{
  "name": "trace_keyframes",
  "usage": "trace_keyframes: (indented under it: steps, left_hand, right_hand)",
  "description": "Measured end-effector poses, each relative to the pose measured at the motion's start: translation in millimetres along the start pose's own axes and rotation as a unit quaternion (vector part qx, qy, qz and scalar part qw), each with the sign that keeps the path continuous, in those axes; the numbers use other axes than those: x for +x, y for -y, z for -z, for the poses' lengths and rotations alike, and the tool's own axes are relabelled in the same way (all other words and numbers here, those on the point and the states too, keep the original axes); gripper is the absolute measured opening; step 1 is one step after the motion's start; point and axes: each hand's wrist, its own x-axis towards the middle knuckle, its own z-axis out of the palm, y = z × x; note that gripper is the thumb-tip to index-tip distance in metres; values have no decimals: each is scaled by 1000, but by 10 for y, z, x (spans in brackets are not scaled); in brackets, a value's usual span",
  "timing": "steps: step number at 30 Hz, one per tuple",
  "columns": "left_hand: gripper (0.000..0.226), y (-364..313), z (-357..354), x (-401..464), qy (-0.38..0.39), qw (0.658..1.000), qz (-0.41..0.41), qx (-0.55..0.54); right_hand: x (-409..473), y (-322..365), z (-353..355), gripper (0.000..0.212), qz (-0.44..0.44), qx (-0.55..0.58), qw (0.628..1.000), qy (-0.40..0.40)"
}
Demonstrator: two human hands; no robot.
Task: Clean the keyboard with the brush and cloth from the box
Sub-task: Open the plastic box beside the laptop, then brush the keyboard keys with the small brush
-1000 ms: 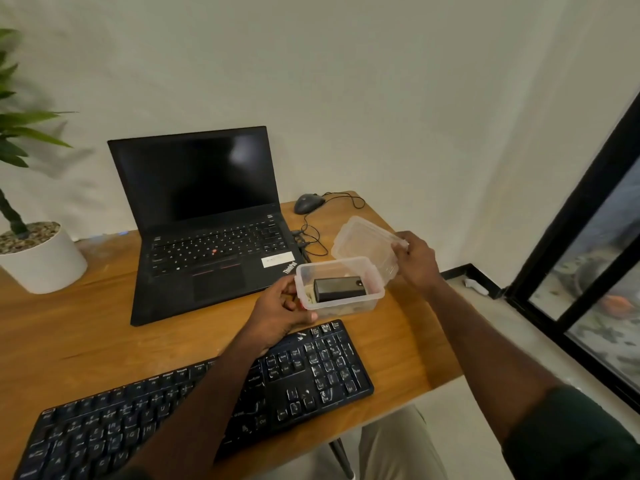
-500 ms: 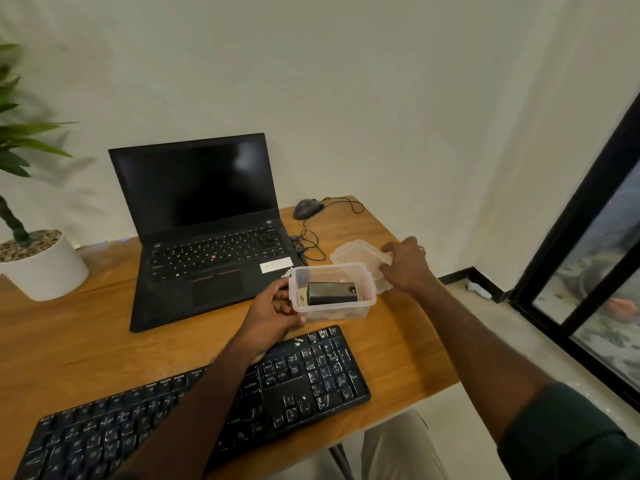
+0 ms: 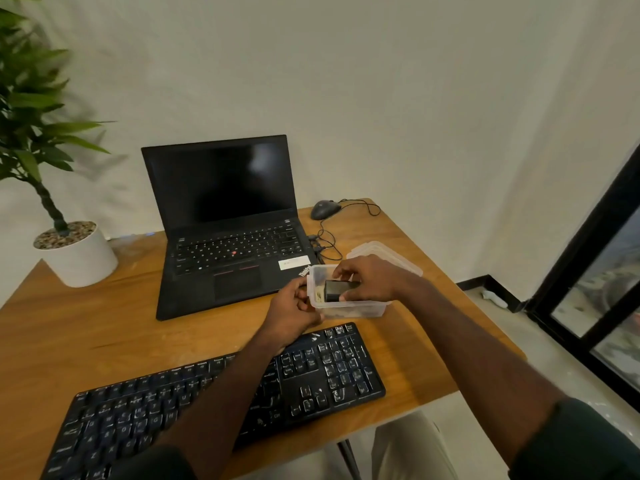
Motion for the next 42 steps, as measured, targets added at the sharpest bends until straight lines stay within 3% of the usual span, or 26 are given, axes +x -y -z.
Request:
trace_keyframes:
  steps: [5, 10, 12, 15, 18, 20, 22, 25, 27, 32, 37, 39, 42]
  left_hand:
    - [71, -75, -20, -33, -16, 998, -26, 49]
    - [82, -200, 23, -84, -51, 993, -23, 105]
    - [78, -273, 149, -174, -70, 990, -17, 123]
    - [66, -259, 478, -463, -94, 971, -73, 206]
    - [53, -115, 887, -904, -143, 948, -108, 261]
    - [46, 23, 1167, -1209, -188, 927, -104, 309]
    - [45, 189, 1434, -1496, -219, 903, -70, 363]
    - [61, 442, 1766, -1858, -257, 875, 6, 410]
    - [70, 550, 1881, -2042, -285, 876, 33, 389]
    - [54, 587, 1889, -2273, -311, 917, 15, 250]
    - [39, 678, 1878, -2303, -348, 916, -9, 201]
    - [30, 665, 1867, -2282, -367, 911, -14, 187]
    - [34, 674, 1884, -2258, -361, 921, -17, 148]
  right_hand:
    - [13, 73, 59, 62, -17, 8, 999, 37]
    - [8, 82, 16, 63, -30, -28, 999, 8]
    - [-18, 62, -40, 51, -18, -45, 998, -38]
    - [-170, 105, -67, 41, 20, 0, 989, -144]
    - [-440, 390, -58, 32, 76, 212, 938, -262]
    - [-632, 696, -99, 29, 59, 419, 879, -217]
    - [-746, 915, -230, 37, 21, 528, 838, -134]
    - [-788, 1123, -495, 63, -59, 555, 827, -63]
    - [-791, 1246, -672, 68, -85, 567, 819, -36]
    - [-831, 1437, -829, 43, -84, 591, 802, -23]
    - [-805, 1445, -814, 24, -91, 584, 806, 32]
    - [-774, 1445, -853, 24, -81, 625, 773, 71]
    - [-720, 1478, -938, 42, -67, 703, 692, 150]
